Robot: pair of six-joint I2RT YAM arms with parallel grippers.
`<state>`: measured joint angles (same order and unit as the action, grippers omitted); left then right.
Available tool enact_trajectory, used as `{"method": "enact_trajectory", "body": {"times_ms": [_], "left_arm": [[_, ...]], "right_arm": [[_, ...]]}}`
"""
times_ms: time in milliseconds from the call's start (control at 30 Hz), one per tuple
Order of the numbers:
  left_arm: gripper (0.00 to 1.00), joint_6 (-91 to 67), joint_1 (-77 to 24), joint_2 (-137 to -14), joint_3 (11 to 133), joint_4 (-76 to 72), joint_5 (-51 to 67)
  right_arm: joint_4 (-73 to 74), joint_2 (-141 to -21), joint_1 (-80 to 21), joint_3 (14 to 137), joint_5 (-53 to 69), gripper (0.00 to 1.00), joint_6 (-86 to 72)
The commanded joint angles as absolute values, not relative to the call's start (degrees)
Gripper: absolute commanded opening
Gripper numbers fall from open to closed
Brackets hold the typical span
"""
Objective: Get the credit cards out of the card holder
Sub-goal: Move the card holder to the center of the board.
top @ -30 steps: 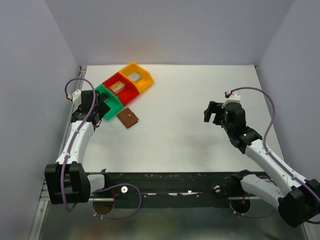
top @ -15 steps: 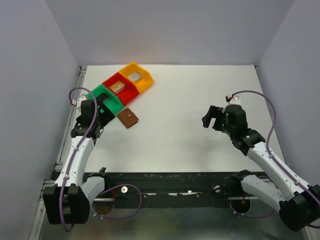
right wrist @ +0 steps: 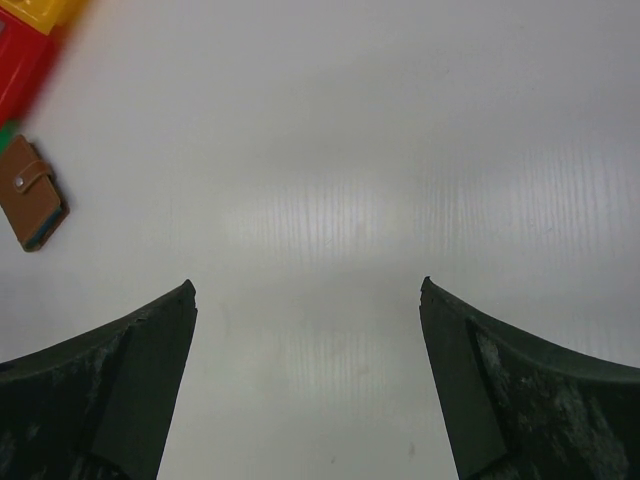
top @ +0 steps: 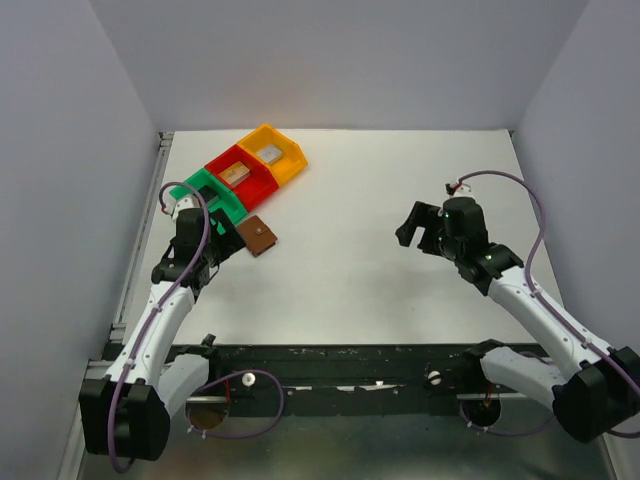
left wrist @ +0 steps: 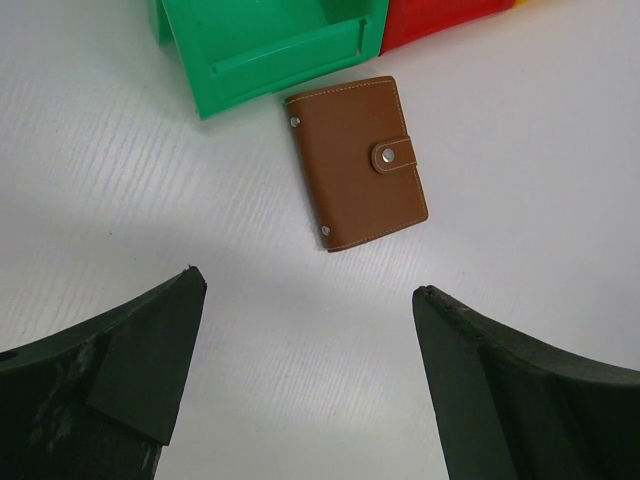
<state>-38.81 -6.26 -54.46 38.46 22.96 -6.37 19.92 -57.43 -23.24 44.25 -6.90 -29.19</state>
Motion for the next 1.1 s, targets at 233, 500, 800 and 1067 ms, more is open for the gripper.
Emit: {"method": "enact_trajectory", "body": {"times_ms": [233,500,800,1067], "left_arm": [[0.85,-44.64,-6.5,-61.34,34.46,12.67,-2.28],[0.73,-54.57,-7.9,-65.29,28.74,0.27,-6.06],[0.73,-56.51,-9.93,-73.64,32.69,-2.28,-10.28],[0.72,-58.62,-9.93,-79.8,34.98,-4.13,-10.55]], "right_arm": [[12.4,-62.49,-23.29,44.13,5.53,0.98,-30.76],[8.71,-65.83,-23.29,44.47,10.54,0.95,-30.23],[3.61,-68.11,-23.38,43.85,14.59,0.93,-33.13],[4.39,-70.92,-25.13,46.58,15.38,0.92,-32.96]]}}
